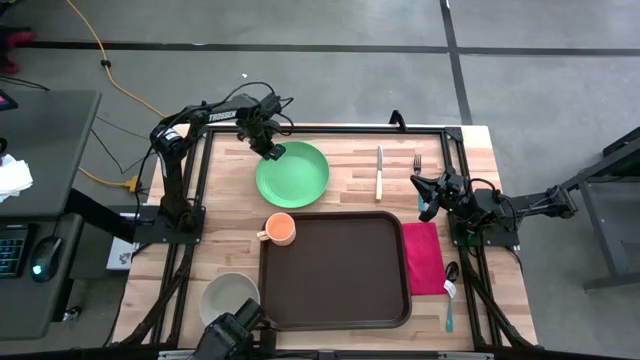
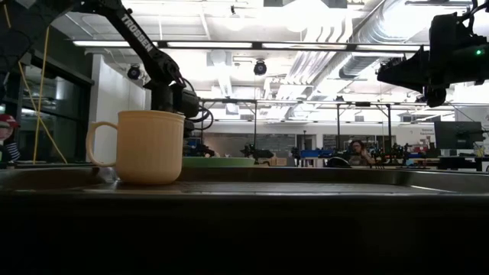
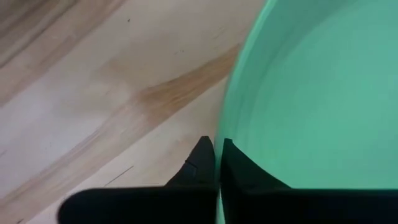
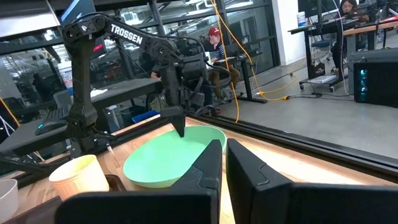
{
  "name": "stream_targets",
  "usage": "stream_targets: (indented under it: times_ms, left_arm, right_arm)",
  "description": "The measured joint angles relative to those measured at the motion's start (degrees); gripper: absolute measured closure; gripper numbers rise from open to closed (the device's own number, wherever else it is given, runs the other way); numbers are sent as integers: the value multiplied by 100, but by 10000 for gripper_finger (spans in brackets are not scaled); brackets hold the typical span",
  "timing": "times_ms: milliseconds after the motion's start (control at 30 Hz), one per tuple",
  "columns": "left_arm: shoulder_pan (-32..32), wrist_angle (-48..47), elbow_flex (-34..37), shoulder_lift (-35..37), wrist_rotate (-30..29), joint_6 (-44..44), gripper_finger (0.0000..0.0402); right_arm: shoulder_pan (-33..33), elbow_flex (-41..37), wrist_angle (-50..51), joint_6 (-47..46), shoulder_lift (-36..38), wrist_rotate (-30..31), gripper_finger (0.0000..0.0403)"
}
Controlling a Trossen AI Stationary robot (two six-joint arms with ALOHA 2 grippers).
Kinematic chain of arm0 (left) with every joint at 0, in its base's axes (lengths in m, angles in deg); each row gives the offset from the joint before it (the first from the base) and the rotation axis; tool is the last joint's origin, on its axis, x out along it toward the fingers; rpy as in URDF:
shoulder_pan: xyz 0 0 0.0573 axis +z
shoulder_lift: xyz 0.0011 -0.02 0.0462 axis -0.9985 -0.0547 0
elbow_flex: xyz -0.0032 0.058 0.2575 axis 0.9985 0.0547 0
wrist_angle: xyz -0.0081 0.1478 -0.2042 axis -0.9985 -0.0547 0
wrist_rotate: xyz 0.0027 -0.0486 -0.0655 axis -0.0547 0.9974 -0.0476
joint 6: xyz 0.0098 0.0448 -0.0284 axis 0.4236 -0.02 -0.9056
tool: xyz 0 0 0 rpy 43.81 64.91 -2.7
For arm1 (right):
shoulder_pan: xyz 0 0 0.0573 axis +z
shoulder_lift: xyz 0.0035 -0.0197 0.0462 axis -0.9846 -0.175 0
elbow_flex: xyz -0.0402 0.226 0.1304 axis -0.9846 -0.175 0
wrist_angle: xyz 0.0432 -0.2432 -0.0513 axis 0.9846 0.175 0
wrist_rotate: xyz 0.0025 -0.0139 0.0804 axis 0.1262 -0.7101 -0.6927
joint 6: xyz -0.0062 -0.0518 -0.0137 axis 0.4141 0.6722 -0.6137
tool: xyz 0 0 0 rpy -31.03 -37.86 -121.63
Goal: Set up tray
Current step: Put the green plate under the orange mug on the brown serving tray
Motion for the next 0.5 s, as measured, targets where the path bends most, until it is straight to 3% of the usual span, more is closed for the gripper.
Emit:
stream_targets:
  times_ms: [233,500]
  left_arm:
    - [2,82,-213,-24,7,-4,385]
    - [4,-46,-946,-24,11,17,388]
  right_arm:
    - [-2,-1,0,-163,1,-2,402]
    - [-2,1,0,-173,0,0,402]
